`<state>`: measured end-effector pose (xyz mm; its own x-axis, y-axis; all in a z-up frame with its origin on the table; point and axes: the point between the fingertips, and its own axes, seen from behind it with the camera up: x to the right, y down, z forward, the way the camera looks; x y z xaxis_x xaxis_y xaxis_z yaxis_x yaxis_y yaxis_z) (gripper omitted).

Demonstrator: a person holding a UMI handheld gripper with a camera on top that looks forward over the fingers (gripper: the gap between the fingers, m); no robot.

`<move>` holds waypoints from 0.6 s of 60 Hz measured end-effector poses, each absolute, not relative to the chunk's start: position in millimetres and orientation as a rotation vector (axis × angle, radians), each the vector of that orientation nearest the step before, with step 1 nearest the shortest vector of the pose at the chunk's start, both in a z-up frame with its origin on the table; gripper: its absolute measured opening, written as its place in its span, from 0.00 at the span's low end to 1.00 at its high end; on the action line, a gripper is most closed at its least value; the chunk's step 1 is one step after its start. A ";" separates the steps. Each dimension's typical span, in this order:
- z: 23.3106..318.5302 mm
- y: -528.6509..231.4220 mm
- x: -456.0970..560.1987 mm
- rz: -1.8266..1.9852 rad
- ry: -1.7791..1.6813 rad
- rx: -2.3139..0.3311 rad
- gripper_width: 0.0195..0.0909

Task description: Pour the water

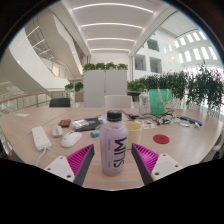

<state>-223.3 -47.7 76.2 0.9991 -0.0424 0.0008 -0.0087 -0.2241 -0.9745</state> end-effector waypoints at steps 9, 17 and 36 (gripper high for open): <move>65.2 -6.3 -220.2 -0.004 0.000 -1.792 0.48; 66.6 6.8 -221.1 0.000 -0.020 -1.767 0.43; 93.0 23.4 -287.6 0.418 0.082 -1.906 0.30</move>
